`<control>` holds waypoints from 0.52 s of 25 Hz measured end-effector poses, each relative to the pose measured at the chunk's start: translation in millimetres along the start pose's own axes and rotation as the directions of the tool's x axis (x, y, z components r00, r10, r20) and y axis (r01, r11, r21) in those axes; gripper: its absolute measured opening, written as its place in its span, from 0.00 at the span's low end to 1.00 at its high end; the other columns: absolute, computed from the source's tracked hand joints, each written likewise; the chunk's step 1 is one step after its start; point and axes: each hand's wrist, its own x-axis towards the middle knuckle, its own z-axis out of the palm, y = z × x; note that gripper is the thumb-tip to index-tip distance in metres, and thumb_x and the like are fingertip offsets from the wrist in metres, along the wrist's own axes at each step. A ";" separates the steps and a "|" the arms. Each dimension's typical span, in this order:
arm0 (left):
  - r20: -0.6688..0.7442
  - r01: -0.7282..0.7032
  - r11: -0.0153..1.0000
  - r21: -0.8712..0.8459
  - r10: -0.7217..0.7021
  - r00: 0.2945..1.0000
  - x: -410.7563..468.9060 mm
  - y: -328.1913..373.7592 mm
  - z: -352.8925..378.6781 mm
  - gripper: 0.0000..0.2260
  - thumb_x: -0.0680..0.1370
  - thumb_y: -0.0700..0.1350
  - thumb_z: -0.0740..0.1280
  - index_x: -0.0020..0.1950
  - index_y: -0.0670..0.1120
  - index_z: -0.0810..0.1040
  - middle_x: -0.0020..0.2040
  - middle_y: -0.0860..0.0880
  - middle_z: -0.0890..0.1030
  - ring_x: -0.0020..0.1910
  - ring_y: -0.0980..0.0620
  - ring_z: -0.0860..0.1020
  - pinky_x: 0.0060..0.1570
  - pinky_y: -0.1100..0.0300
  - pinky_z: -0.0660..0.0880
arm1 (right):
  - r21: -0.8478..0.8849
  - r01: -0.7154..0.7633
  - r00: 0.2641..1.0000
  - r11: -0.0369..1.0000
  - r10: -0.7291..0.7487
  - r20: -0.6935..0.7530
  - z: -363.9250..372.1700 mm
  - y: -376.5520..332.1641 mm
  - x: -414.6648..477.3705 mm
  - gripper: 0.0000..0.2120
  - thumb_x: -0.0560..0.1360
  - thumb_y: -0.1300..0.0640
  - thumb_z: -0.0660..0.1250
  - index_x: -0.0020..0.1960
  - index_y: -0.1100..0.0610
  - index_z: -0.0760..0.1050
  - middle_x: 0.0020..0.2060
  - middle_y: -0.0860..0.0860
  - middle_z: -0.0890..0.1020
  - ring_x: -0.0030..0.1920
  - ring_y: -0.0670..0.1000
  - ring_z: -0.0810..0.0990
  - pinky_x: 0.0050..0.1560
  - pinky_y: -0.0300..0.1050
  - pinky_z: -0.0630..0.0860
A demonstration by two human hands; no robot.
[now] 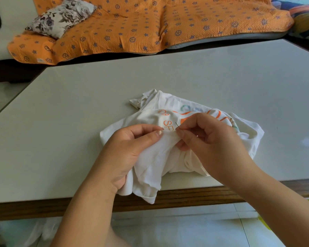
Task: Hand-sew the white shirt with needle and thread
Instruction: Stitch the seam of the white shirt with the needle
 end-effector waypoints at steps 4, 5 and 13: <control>-0.020 -0.026 1.000 0.009 0.027 0.999 -0.7 0.1 1.1 0.08 0.62 0.50 0.74 0.40 0.52 0.86 0.43 0.48 0.86 0.46 0.51 0.83 0.50 0.55 0.77 | -0.043 0.073 0.991 0.996 -0.078 -0.111 -0.6 -8.2 -5.6 0.06 0.76 0.58 0.69 0.42 0.49 0.77 0.42 0.44 0.79 0.41 0.46 0.79 0.38 0.35 0.73; -0.020 -0.028 1.000 0.009 0.029 0.999 -1.0 0.2 0.7 0.09 0.62 0.50 0.74 0.40 0.52 0.86 0.43 0.47 0.86 0.47 0.50 0.83 0.50 0.55 0.77 | -0.014 0.064 0.992 0.998 -0.065 -0.106 -1.4 -11.6 -7.9 0.05 0.77 0.57 0.68 0.42 0.49 0.76 0.40 0.45 0.80 0.38 0.47 0.79 0.37 0.36 0.73; -0.007 -0.053 0.998 -0.015 0.053 0.999 0.0 -0.9 1.1 0.08 0.63 0.49 0.74 0.40 0.51 0.85 0.43 0.47 0.86 0.44 0.52 0.83 0.47 0.56 0.76 | 0.055 -0.234 0.961 0.971 0.222 0.166 -1.6 -22.0 -10.6 0.08 0.78 0.58 0.65 0.46 0.48 0.80 0.25 0.49 0.80 0.23 0.48 0.77 0.23 0.35 0.68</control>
